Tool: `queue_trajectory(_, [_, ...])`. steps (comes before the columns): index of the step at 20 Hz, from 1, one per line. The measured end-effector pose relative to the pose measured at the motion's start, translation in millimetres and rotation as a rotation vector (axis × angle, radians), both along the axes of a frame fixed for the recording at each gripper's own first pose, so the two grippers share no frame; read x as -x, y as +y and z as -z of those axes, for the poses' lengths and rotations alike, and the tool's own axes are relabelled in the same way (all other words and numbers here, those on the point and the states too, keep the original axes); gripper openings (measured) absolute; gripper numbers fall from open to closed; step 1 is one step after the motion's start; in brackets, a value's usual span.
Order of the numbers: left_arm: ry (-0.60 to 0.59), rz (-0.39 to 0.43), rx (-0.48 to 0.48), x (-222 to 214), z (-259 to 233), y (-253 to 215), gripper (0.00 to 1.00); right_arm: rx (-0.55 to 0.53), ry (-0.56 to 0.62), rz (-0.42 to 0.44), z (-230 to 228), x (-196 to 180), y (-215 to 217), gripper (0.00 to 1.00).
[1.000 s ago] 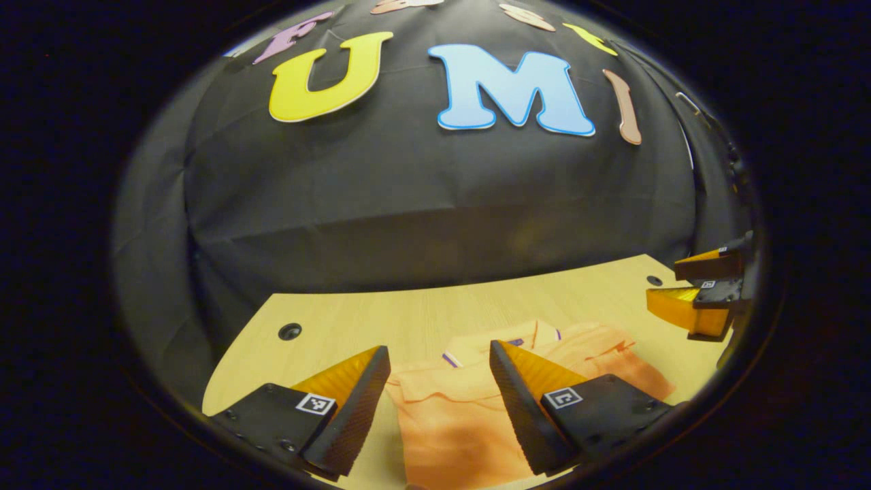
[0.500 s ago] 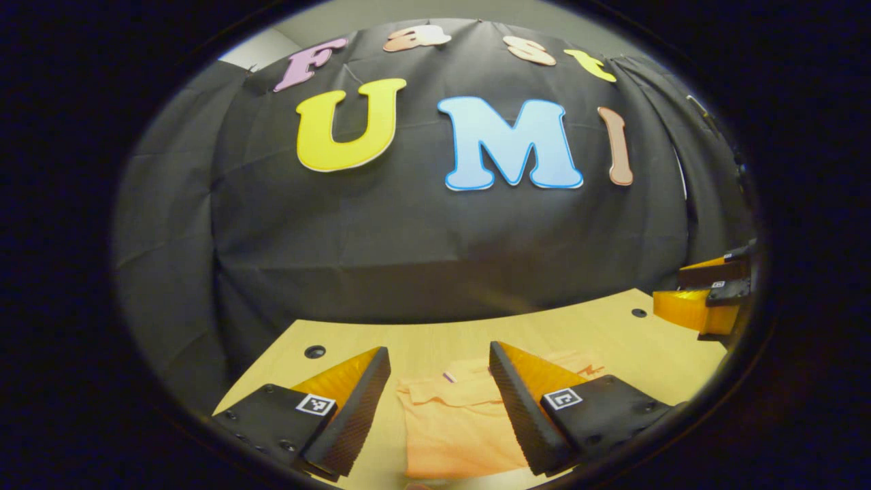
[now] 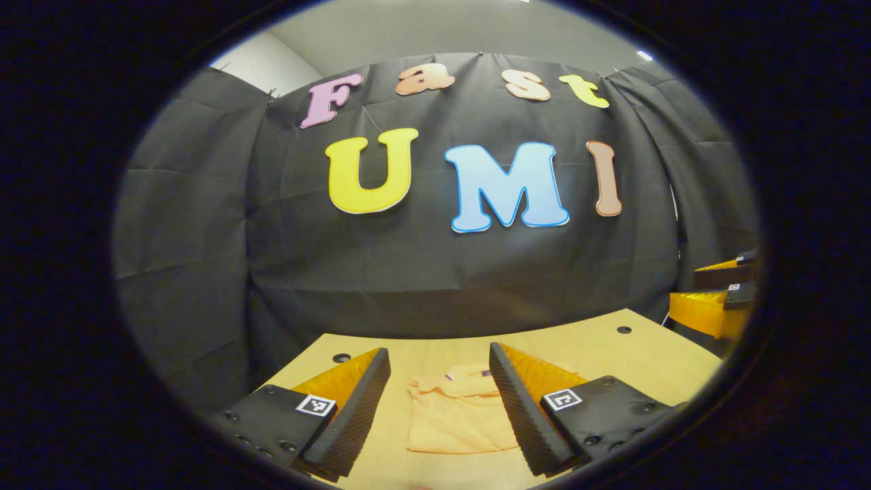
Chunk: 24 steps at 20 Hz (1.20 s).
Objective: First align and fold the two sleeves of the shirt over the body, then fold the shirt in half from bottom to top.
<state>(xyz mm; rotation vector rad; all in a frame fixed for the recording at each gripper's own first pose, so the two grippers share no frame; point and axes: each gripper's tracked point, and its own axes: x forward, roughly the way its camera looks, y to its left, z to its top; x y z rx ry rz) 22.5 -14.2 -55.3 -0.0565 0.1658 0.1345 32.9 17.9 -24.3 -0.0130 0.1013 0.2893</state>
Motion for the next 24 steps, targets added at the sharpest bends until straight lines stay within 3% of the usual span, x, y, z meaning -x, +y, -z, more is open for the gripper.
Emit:
queue_trajectory(5, [-0.036,-0.014,-0.004,45,-16,-13,0.95,0.000,-0.059,0.019,-6,40,-23,0.94])
queue_trajectory(7, [-0.054,-0.011,-0.003,56,-21,-16,0.99,0.001,-0.075,0.031,-7,53,-27,0.94])
queue_trajectory(10, [-0.063,-0.019,0.007,67,-28,-10,0.99,0.028,-0.108,0.057,-14,64,-34,0.94])
queue_trajectory(24, [-0.079,-0.047,0.037,105,-38,36,0.99,0.098,-0.216,0.020,-38,78,12,0.94])
